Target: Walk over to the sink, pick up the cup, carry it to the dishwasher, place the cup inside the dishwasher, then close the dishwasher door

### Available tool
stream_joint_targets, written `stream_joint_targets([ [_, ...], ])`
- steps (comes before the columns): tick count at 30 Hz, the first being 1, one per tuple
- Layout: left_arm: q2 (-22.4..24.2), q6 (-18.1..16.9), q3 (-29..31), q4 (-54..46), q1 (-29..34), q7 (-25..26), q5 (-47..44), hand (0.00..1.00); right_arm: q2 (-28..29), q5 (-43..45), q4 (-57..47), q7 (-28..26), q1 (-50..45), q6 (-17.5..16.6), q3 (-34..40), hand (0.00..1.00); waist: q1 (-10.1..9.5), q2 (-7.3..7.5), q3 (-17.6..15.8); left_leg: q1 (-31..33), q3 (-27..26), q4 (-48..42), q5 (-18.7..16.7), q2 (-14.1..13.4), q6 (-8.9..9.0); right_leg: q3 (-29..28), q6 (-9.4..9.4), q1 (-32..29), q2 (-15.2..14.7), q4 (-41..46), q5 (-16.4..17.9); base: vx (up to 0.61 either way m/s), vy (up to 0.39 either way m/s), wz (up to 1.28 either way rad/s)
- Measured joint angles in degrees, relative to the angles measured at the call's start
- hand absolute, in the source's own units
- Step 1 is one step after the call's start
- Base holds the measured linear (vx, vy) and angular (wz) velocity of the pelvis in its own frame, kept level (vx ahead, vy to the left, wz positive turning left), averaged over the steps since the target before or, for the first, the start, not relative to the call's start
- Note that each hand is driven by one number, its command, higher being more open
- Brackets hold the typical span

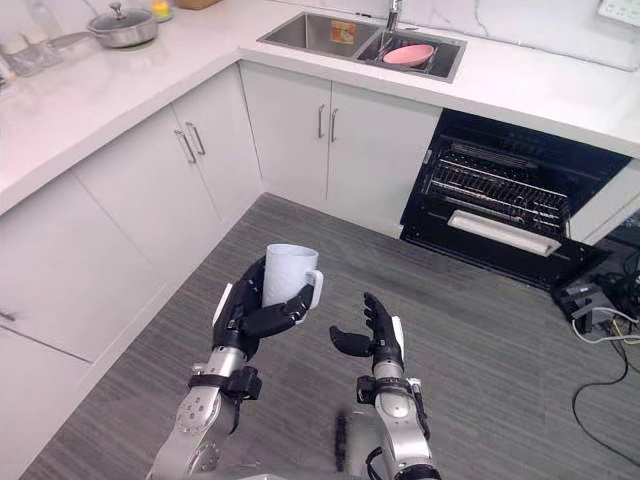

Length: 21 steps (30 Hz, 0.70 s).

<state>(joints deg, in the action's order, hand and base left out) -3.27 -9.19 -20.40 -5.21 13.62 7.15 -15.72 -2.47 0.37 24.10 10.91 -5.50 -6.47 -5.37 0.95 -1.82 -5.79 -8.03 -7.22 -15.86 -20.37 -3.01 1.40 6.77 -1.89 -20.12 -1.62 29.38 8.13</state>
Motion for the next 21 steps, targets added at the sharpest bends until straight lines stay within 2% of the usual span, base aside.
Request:
stream_joint_targets([
  [1, 0.6, 0.0, 0.1, 0.5, -0.2, 0.0, 0.0, 0.3, -0.3, 0.0, -0.2, 0.1, -0.5, 0.1, 0.0, 0.9, 0.3, -0.52, -0.3, 0.7, 0.4, -4.4, 1.5, -0.7, 1.91, 1.2, -0.5, 2.6, 0.2, -1.2, 0.9, 0.53, -0.121, 0.3],
  [2, 1.5, 0.2, 0.3, 0.6, 0.1, 0.0, 0.0, 0.3, -0.5, 0.0, -1.7, 0.1, -2.1, 0.4, -0.1, 0.9, -0.08, -0.69, -0.5, 3.7, 0.3, -15.2, 4.1, -2.0, 3.2, 1.6, -0.91, 6.9, 0.8, -3.8, 1.4, 0.63, -0.147, 0.33],
  [3, 2.4, 0.2, 0.6, 0.4, 0.4, 0.0, 0.0, 0.3, -0.5, 0.0, -4.1, 0.2, -4.1, 0.5, -0.3, 0.9, -0.39, -0.9, -0.8, 7.4, 0.3, -26.0, 8.4, -3.6, 3.9, 1.9, -1.04, 10.9, 1.1, -6.3, 1.6, 0.5, -0.103, 0.14],
  [4, 2.8, 0.1, 1.0, 0.0, 0.8, -0.1, 0.0, 0.3, -0.5, 0.1, -6.9, 0.4, -5.9, 0.5, -0.6, 0.9, -1.1, -1.08, -0.8, 10.8, -0.4, -35.1, 10.0, -5.4, 4.12, 1.6, -1.24, 14.6, 1.4, -8.7, 1.9, 0.53, -0.063, -0.1],
  [5, 3.5, 0.0, 1.5, -1.3, 1.6, -0.1, 0.0, 0.3, -0.1, 0.1, -9.5, 0.5, -6.6, 0.4, -0.9, 0.9, -1.78, -1.24, -0.7, 14.7, -2.4, -42.7, 8.9, -7.9, 3.58, 1.0, -1.32, 18.5, 1.9, -11.8, 2.0, 0.4, -0.023, -0.26],
  [6, 3.5, -0.1, 1.9, -2.4, 1.8, -0.1, 0.0, 0.3, 0.2, 0.1, -10.9, 0.5, -6.5, -0.1, -1.1, 0.9, -2.1, -1.1, -0.7, 17.6, -3.8, -45.0, 7.7, -9.4, 2.66, 0.3, -1.21, 20.4, 1.9, -13.7, 2.1, 0.38, -0.003, -0.33],
  [7, 3.5, -0.1, 2.0, -3.3, 2.0, -0.2, -0.1, 0.3, 0.3, 0.1, -11.8, 0.6, -6.3, -0.4, -1.1, 0.9, -2.6, -0.94, -0.8, 19.6, -4.5, -45.2, 6.7, -10.3, 1.95, -0.5, -1.01, 21.4, 1.8, -14.7, 2.4, 0.33, 0.082, -0.41],
  [8, 3.6, -0.8, 2.2, -4.2, 2.2, -0.4, -0.1, 0.3, 0.3, 0.2, -12.6, 0.8, -5.5, -1.1, -1.0, 0.9, -3.57, -1.19, -0.7, 23.9, -4.6, -42.4, 4.4, -11.3, 0.96, -2.0, 0.44, 23.2, 1.3, -16.4, 3.2, 0.32, 0.119, -0.4],
  [9, 3.7, -0.8, 2.3, -4.2, 2.3, -0.5, -0.1, 0.3, 0.3, 0.3, -12.3, 0.8, -5.1, -1.1, -0.9, 0.9, -3.89, -1.23, -0.6, 25.0, -4.3, -40.1, 3.8, -11.2, 0.85, -2.6, 0.86, 23.9, 0.9, -16.8, 3.5, 0.32, 0.156, -0.46],
  [10, 3.7, -0.8, 2.6, -3.9, 2.4, -0.6, -0.1, 0.3, 0.3, 0.6, -11.5, 0.8, -4.4, -1.1, -0.6, 0.9, -4.38, -0.93, -0.8, 25.8, -3.8, -34.7, 3.4, -10.3, 0.47, -3.5, 1.79, 24.9, -0.2, -16.9, 4.2, 0.24, 0.191, -0.36],
  [11, 3.8, -0.8, 2.8, -3.5, 2.6, -0.7, 0.0, 0.3, 0.2, 0.6, -10.3, 0.9, -3.7, -1.1, 0.1, 0.9, -4.49, -0.86, -0.7, 26.5, -1.3, -24.5, 4.0, -7.6, 1.14, -4.5, 3.43, 25.6, -2.0, -16.7, 5.6, 0.31, 0.28, -0.39],
  [12, 4.1, -0.8, 3.1, -3.3, 2.7, -0.8, 0.0, 0.3, 0.0, 0.6, -9.2, 1.0, -3.1, -1.2, 0.7, 0.9, -4.5, -1.13, -0.6, 26.4, 1.7, -15.6, 5.8, -5.5, 1.83, -5.4, 4.78, 25.9, -3.0, -16.3, 6.6, 0.38, 0.386, -0.49],
  [13, 4.2, -0.8, 3.8, -2.9, 3.0, -0.8, 0.0, 0.3, -0.6, 0.7, -6.9, 1.2, -2.5, -1.1, 1.2, 0.9, -4.7, -1.67, -0.2, 24.6, 3.5, -9.2, 13.9, -4.0, 2.32, -7.1, 6.51, 26.2, -3.8, -15.7, 8.2, 0.42, 0.402, -0.4],
  [14, 3.6, -0.8, 5.0, -2.1, 2.8, -0.3, 0.0, 0.3, 0.3, 0.9, -4.6, 1.5, -1.9, -0.3, 1.1, 0.9, -4.25, 0.72, -0.1, 23.4, 2.0, -8.4, 13.6, -1.8, 1.18, -9.9, 5.97, 27.0, -5.9, -17.0, 8.1, 0.37, 0.324, -0.25],
  [15, 3.6, -0.8, 5.6, -2.0, 2.6, 0.2, 0.0, 0.3, 0.5, 1.2, -4.6, 1.6, -1.9, -0.3, 1.1, 0.9, -3.82, 1.25, -0.2, 23.7, 1.8, -9.3, 12.9, -1.2, 0.4, -10.6, 5.81, 27.1, -6.3, -17.7, 7.8, 0.38, 0.265, 0.05],
  [17, 3.1, -0.7, 7.1, -1.9, 2.0, 1.1, -0.1, 0.3, 0.6, 1.8, -4.8, 1.7, -1.6, -0.3, 1.2, 0.9, -3.39, 1.78, -0.4, 25.5, 1.3, -14.2, 9.4, -0.6, -1.79, -12.0, 6.54, 27.4, -7.2, -17.9, 7.1, 0.34, 0.232, -0.05],
  [18, 2.7, -0.6, 7.2, -1.9, 2.1, 1.7, 0.0, 0.3, 0.6, 1.7, -5.3, 1.7, -1.8, -0.3, 1.3, 0.9, -3.48, 1.83, -0.4, 25.1, 0.7, -15.1, 8.1, -0.4, -2.28, -12.9, 6.92, 27.1, -7.5, -16.6, 6.9, 0.35, 0.229, -0.38],
  [19, 2.0, -0.5, 7.3, -2.0, 2.4, 1.9, 0.0, 0.3, 0.8, 1.8, -6.2, 1.7, -2.0, -0.3, 1.6, 0.9, -3.42, 1.7, -0.4, 23.0, -0.6, -14.0, 6.1, -0.6, -1.72, -13.5, 7.27, 25.0, -7.4, -10.9, 6.9, 0.27, 0.163, -0.48],
  [20, 1.7, -0.5, 7.4, -2.0, 2.4, 2.0, 0.0, 0.3, 1.0, 1.8, -6.5, 1.7, -1.9, -0.3, 1.7, 0.9, -3.48, 1.9, -0.6, 21.7, -1.6, -13.2, 5.7, -0.8, -1.79, -13.8, 8.46, 22.6, -7.5, -5.7, 6.8, 0.31, 0.17, -0.77],
  [21, 0.8, -0.5, 7.7, -2.3, 2.5, 2.3, 0.0, 0.3, 1.7, 1.8, -7.1, 1.6, -1.6, -0.3, 1.7, 0.9, -3.52, 2.67, -1.0, 18.2, -4.1, -10.8, 5.3, -0.8, -2.21, -14.1, 12.95, 17.2, -8.1, 6.0, 5.1, 0.19, 0.09, -0.78],
])
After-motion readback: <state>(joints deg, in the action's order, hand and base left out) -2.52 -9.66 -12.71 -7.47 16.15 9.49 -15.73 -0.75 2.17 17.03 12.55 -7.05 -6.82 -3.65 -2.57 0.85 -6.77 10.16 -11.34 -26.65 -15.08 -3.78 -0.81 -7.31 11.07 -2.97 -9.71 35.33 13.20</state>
